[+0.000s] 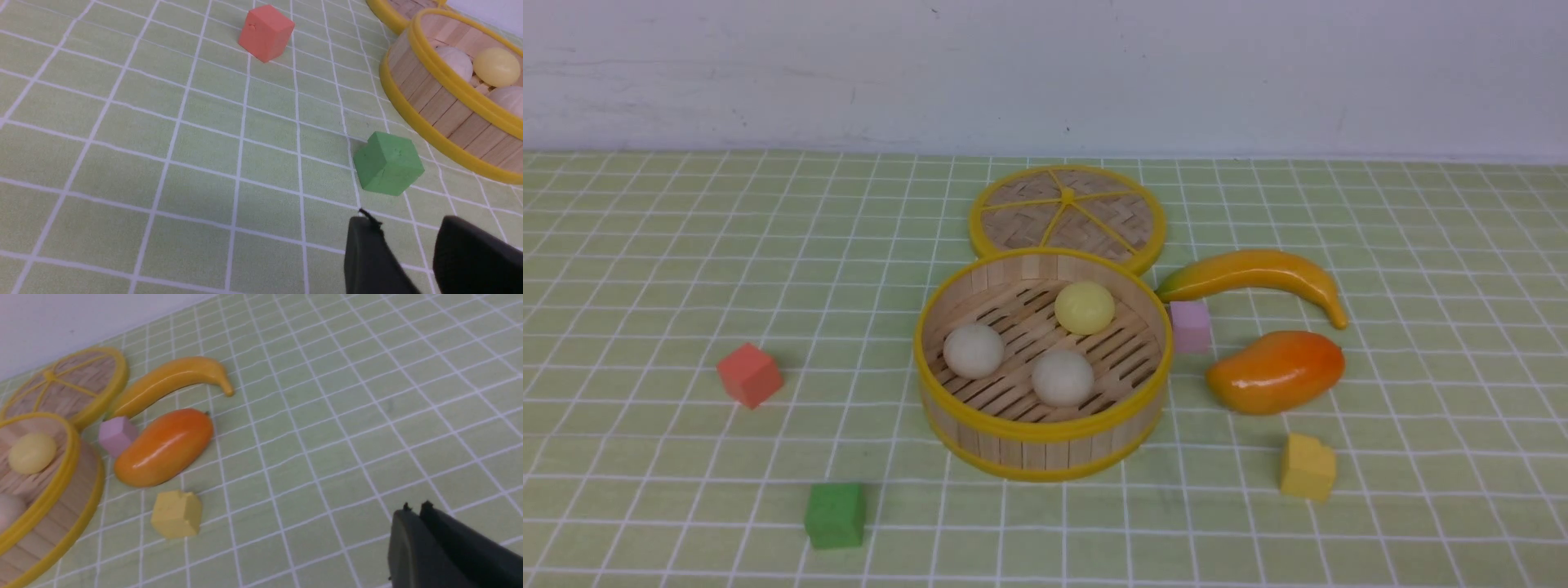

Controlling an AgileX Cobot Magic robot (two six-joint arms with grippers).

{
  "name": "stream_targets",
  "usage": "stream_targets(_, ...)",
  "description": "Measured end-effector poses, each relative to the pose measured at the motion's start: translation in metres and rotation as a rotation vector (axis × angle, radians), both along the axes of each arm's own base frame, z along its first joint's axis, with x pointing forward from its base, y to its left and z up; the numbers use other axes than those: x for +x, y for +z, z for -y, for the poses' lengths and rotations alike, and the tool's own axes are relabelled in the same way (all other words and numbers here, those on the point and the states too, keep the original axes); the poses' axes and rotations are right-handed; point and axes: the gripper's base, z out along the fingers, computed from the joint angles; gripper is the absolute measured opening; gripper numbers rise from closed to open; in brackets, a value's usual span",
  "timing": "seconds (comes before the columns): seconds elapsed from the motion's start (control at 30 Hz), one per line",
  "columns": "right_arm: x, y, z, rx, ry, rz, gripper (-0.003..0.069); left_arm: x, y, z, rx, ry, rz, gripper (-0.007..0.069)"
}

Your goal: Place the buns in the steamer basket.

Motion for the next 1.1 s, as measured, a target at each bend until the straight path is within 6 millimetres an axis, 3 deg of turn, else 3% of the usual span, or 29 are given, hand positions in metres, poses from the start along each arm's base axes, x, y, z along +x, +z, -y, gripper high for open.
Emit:
stream_targets(0.3, 0.001, -0.009, 0.008, -0.127, -0.066, 0.010, 0.0032, 0.000, 0.000, 0.000, 0.000, 0.000, 0.000, 0.0238)
stream_targets(0.4, 0.003, -0.025, 0.010, -0.189, -0.061, 0.029, 0.0035, 0.000, 0.000, 0.000, 0.000, 0.000, 0.000, 0.0238)
stream_targets(0.57, 0.003, -0.084, 0.013, -0.302, -0.048, -0.026, 0.0040, 0.000, 0.000, 0.000, 0.000, 0.000, -0.001, 0.0238)
stream_targets(0.63, 0.005, -0.091, 0.012, -0.314, -0.041, -0.020, 0.0042, 0.000, 0.000, 0.000, 0.000, 0.000, 0.000, 0.0238)
stream_targets(1.1, 0.006, -0.090, 0.011, -0.305, -0.046, 0.023, 0.0062, 0.000, -0.001, 0.000, 0.002, 0.000, -0.004, 0.0238)
